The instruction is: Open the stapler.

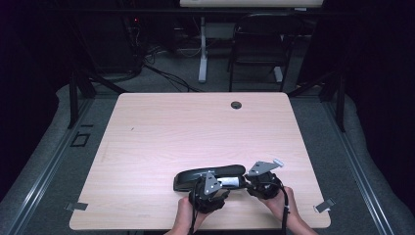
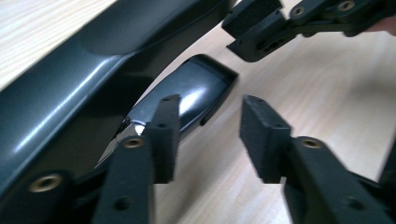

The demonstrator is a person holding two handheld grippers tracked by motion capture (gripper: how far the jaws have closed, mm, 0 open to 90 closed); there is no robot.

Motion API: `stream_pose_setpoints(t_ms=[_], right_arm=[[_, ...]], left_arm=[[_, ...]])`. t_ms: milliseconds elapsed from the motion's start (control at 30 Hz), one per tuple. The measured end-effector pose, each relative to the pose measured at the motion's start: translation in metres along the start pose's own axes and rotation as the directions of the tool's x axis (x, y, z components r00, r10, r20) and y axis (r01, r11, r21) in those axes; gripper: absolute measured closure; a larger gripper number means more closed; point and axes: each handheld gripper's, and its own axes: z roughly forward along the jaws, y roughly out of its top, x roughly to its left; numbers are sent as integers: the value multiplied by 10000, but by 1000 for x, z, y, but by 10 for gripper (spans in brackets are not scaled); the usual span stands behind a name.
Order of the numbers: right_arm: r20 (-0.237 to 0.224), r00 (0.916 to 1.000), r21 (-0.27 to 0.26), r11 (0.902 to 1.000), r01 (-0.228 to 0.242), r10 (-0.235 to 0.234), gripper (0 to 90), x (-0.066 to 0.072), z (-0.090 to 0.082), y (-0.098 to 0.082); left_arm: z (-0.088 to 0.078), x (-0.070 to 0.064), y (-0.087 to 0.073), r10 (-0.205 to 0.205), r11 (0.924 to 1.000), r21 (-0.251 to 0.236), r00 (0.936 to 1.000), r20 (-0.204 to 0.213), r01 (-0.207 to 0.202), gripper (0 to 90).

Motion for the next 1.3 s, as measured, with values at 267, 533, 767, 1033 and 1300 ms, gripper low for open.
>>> stream_pose_setpoints(t_ms=[267,533,767,1033,1300], right_arm=[[-24,9995,227,9993,311,-310,815,7,13,-4],[-39,9983,167,9982,574,-573,836,10,19,-4],[-33,9975,-151,9974,703,-704,866,10,21,-7],[-128,9962,-68,9963,860,-861,900,11,21,-7],[-158,9951,-352,9947,969,-975,900,10,22,-9]], left_arm=[[10,-5,-2,-321,9979,-566,9991,-271,305,741],[21,-4,0,-724,9952,-687,9967,-354,699,829],[22,-5,3,-570,9951,-832,9973,-460,530,863],[22,-2,3,-611,9944,-893,9970,-484,566,883],[24,0,4,-673,9921,-1100,9961,-573,607,868]])
